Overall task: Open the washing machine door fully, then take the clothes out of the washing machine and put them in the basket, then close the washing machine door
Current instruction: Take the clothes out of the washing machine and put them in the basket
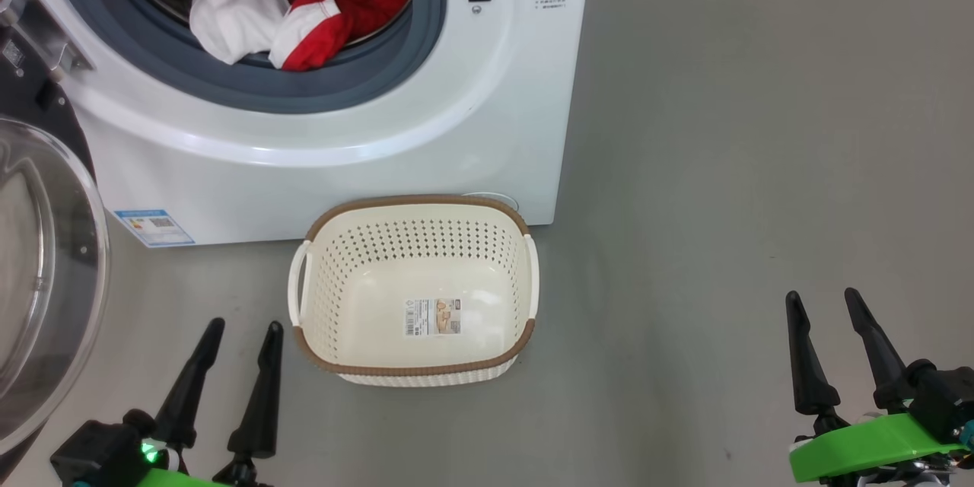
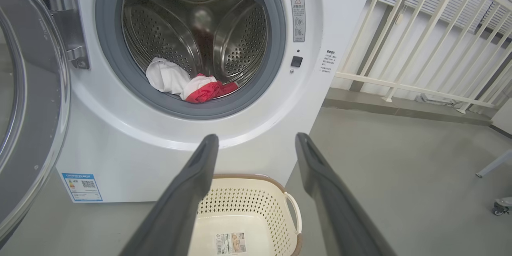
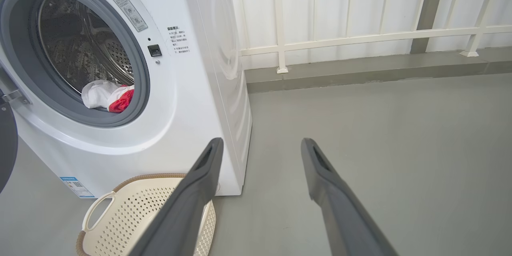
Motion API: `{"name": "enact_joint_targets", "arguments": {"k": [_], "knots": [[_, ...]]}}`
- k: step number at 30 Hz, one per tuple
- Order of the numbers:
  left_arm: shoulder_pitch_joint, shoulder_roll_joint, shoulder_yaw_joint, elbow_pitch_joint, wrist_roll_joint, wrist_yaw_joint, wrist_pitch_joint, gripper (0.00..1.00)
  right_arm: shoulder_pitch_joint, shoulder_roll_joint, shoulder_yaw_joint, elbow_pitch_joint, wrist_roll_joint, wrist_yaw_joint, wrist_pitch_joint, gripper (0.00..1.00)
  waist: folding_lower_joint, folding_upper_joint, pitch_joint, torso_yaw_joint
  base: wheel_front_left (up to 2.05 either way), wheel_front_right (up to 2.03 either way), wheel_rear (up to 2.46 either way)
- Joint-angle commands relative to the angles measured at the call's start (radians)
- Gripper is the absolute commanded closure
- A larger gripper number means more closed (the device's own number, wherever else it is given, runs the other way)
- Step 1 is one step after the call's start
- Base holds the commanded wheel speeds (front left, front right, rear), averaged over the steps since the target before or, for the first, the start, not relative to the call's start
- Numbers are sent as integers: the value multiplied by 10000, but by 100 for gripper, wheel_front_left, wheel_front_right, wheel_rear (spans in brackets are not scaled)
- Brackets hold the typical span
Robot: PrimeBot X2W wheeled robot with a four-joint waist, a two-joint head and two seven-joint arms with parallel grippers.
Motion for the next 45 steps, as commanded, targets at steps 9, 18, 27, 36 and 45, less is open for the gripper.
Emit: {"name": "enact_joint_targets", "arguments": {"k": [9,18,27,36,45], "knots": [[-333,424,193,-486,-328,59,-49,0,-261,-96,273,-255,-56,73,-92,0,0,0,113,85,62,-63,1],[-389,425,199,-460,-355,59,-49,0,-283,-95,347,-224,-67,73,-92,0,0,0,147,85,145,-145,0],[-419,335,338,-352,-173,59,-49,0,-276,-95,424,-168,-38,73,-92,0,0,0,117,137,125,-125,0],[-483,268,297,-307,-26,59,-49,0,-336,-95,486,-156,-37,73,-92,0,0,0,197,217,29,-29,0],[-537,272,278,-137,-91,59,-49,0,-418,-95,580,-128,-11,73,-92,0,0,0,319,196,0,0,0]]}}
